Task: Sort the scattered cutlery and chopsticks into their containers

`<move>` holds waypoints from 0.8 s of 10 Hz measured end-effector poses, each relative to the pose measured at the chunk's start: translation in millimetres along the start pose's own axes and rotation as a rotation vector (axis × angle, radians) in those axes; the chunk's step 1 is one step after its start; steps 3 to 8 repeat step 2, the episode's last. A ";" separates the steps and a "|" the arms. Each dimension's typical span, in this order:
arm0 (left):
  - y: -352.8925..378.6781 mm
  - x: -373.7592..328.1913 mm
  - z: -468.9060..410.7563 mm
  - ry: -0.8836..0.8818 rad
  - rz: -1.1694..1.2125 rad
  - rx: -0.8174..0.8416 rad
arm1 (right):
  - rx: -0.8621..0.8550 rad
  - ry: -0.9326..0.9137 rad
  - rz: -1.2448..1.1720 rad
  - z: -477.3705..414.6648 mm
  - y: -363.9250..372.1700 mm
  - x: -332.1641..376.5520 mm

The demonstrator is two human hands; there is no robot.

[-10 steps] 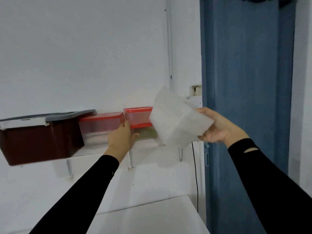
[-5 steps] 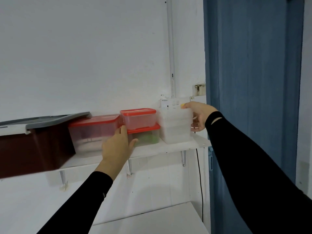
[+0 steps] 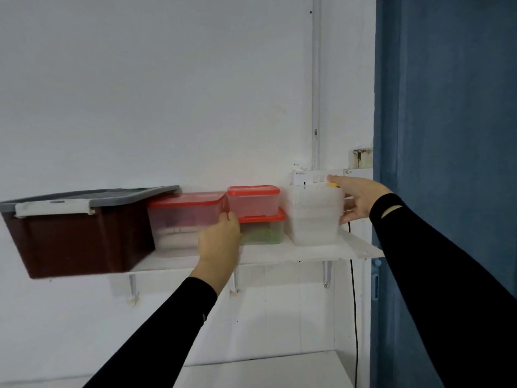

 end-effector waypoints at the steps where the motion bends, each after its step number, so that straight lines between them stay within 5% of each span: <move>1: -3.7 3.2 -3.3 0.003 0.082 0.037 | 0.011 0.036 0.002 2.3 2.6 -6.9; 2: -14.2 9.4 8.9 0.070 0.221 -0.100 | -0.079 -0.012 0.082 6.5 -2.1 -8.4; 8: -14.2 9.4 8.9 0.070 0.221 -0.100 | -0.079 -0.012 0.082 6.5 -2.1 -8.4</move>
Point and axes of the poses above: each hand's wrist, its own z-axis away from the middle knuckle, its own y-axis out of the palm, x = y × z, the point moved 9 cm from there along -z, towards the middle knuckle, and after that the axes turned 4 degrees about x, right-handed, at the moved point
